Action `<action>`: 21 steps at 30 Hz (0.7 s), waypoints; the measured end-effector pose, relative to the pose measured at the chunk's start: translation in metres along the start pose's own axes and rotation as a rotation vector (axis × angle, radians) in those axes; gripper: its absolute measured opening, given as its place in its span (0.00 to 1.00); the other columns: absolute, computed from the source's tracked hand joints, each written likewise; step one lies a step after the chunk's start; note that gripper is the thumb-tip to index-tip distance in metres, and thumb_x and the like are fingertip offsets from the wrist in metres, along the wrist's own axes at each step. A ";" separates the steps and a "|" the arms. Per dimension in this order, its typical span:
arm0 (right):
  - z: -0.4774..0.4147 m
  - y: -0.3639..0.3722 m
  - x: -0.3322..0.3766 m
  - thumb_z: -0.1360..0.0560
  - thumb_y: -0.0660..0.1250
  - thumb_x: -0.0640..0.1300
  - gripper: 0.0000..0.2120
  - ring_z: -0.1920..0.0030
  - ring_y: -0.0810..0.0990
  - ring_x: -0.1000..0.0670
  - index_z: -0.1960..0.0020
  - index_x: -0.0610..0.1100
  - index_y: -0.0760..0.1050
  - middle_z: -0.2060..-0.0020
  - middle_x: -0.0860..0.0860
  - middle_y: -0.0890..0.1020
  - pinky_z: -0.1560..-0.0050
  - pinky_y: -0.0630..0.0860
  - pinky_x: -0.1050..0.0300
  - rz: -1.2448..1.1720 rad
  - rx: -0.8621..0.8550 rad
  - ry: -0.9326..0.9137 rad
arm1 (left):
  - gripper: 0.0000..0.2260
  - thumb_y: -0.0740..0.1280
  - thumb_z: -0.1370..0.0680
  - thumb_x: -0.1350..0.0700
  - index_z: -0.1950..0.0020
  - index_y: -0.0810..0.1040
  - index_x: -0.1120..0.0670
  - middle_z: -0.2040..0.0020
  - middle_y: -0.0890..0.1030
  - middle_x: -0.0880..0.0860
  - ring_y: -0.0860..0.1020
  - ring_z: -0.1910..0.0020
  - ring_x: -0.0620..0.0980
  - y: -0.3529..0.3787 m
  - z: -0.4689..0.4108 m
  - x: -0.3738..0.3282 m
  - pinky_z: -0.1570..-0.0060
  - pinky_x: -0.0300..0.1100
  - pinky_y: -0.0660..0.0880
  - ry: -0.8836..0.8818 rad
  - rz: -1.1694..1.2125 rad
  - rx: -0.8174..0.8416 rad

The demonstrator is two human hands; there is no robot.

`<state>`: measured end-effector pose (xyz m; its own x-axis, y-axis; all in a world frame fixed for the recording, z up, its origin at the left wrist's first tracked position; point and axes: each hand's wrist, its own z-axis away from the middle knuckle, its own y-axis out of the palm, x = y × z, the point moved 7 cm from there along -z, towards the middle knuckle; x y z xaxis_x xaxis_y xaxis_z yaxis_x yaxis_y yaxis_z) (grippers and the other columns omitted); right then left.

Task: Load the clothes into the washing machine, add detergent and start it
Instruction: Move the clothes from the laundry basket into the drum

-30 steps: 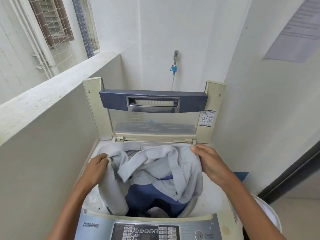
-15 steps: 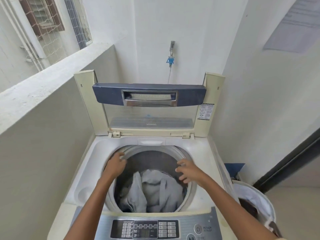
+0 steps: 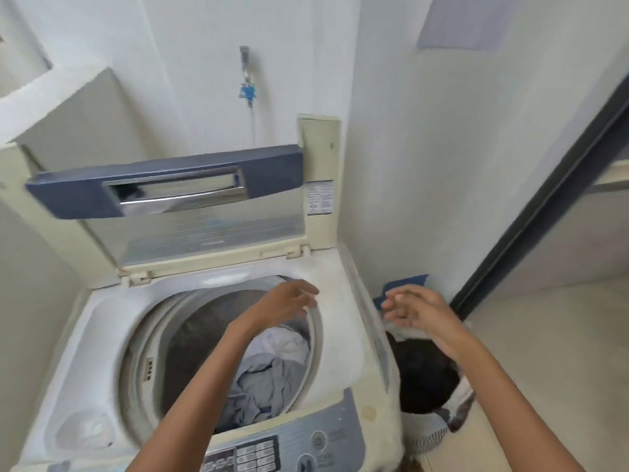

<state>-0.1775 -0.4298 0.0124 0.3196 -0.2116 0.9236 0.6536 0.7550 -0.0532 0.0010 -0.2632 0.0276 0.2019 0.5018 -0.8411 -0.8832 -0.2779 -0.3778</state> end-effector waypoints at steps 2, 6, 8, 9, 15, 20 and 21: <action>-0.005 -0.050 -0.008 0.22 0.59 0.35 0.08 0.65 0.82 0.50 0.51 0.39 0.77 0.59 0.43 0.83 0.63 0.78 0.60 0.008 -0.099 0.001 | 0.09 0.58 0.20 0.60 0.43 0.74 0.56 0.48 0.79 0.54 0.79 0.55 0.49 0.036 -0.024 -0.032 0.59 0.27 0.74 0.012 -0.008 0.077; -0.025 -0.147 -0.050 0.23 0.59 0.35 0.08 0.68 0.80 0.51 0.54 0.39 0.77 0.63 0.45 0.81 0.66 0.76 0.61 0.056 -0.262 0.100 | 0.12 0.58 0.20 0.60 0.38 0.73 0.60 0.49 0.78 0.53 0.76 0.59 0.42 0.121 -0.080 -0.087 0.66 0.22 0.70 0.046 -0.024 0.232; -0.040 -0.185 -0.083 0.23 0.58 0.35 0.09 0.72 0.77 0.52 0.57 0.41 0.76 0.66 0.46 0.80 0.69 0.72 0.62 0.086 -0.308 0.182 | 0.12 0.58 0.20 0.60 0.38 0.73 0.61 0.49 0.78 0.54 0.77 0.60 0.43 0.166 -0.117 -0.097 0.65 0.26 0.72 0.003 -0.039 0.305; -0.048 -0.202 -0.103 0.23 0.58 0.34 0.11 0.75 0.76 0.54 0.60 0.41 0.75 0.68 0.46 0.79 0.72 0.70 0.64 0.093 -0.325 0.231 | 0.13 0.57 0.19 0.60 0.38 0.73 0.61 0.49 0.78 0.55 0.77 0.59 0.46 0.189 -0.136 -0.097 0.64 0.29 0.72 -0.039 -0.047 0.343; -0.095 -0.247 -0.268 0.23 0.59 0.36 0.11 0.77 0.74 0.54 0.64 0.40 0.72 0.70 0.44 0.75 0.75 0.69 0.65 0.142 -0.274 0.516 | 0.09 0.53 0.19 0.56 0.46 0.72 0.52 0.52 0.76 0.51 0.75 0.59 0.49 0.298 -0.246 -0.020 0.68 0.36 0.64 -0.481 0.052 0.259; -0.135 -0.222 -0.398 0.24 0.59 0.38 0.09 0.56 0.77 0.46 0.63 0.45 0.70 0.61 0.46 0.76 0.52 0.72 0.52 0.245 -0.063 0.593 | 0.09 0.54 0.18 0.55 0.41 0.70 0.54 0.47 0.78 0.54 0.75 0.57 0.50 0.372 -0.300 0.095 0.57 0.42 0.70 -0.756 0.086 0.198; -0.141 -0.219 -0.412 0.24 0.59 0.37 0.07 0.52 0.77 0.46 0.58 0.45 0.73 0.56 0.46 0.78 0.49 0.72 0.53 0.287 -0.036 0.583 | 0.11 0.55 0.18 0.56 0.37 0.70 0.55 0.49 0.78 0.54 0.74 0.57 0.51 0.384 -0.310 0.120 0.56 0.43 0.69 -0.798 0.107 0.205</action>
<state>-0.3555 -0.5957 -0.4103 0.7982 -0.3147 0.5137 0.5062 0.8127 -0.2886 -0.1829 -0.5634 -0.3382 -0.1803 0.9327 -0.3123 -0.9558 -0.2411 -0.1685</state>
